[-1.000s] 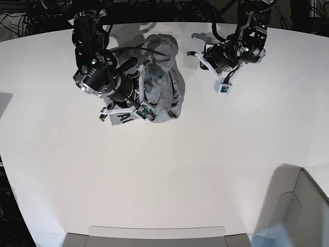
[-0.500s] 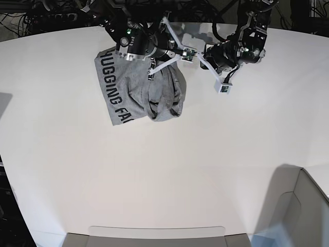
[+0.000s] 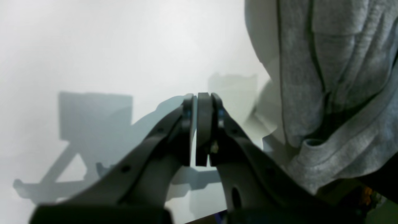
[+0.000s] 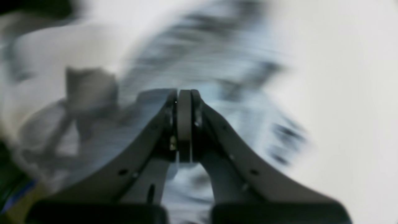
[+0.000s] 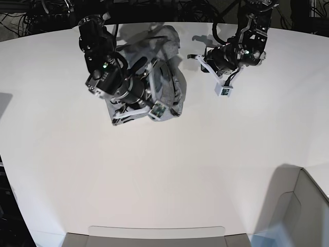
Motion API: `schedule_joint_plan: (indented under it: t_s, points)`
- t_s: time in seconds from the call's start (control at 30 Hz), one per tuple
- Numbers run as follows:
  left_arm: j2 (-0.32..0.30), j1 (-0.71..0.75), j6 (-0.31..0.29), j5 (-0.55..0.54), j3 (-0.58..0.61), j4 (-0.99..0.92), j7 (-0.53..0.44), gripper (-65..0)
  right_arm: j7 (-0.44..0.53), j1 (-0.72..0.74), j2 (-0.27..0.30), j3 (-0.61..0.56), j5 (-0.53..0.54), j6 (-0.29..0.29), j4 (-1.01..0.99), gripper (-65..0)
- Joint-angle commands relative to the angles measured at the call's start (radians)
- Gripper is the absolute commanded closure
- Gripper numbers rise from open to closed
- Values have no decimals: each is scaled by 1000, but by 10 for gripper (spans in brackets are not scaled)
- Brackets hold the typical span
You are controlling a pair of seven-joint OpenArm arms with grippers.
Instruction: Fold the T-shirt properly
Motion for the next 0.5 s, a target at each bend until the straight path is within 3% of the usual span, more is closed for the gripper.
schedule_joint_plan:
  t_s: [0.0,0.2,0.47]
  points:
    - [-5,-6,2,-3,-4,16,-8,-20,6,19,0,11,15,3,13,0]
    - [-6,-7,2,-3,-4,16,-8,-20,12,73,7,-22,15,3,-139,0]
    - [-5,-7,2,-3,-4,16,-8,-20,83,183,-100,-99,15,3,-296,0]
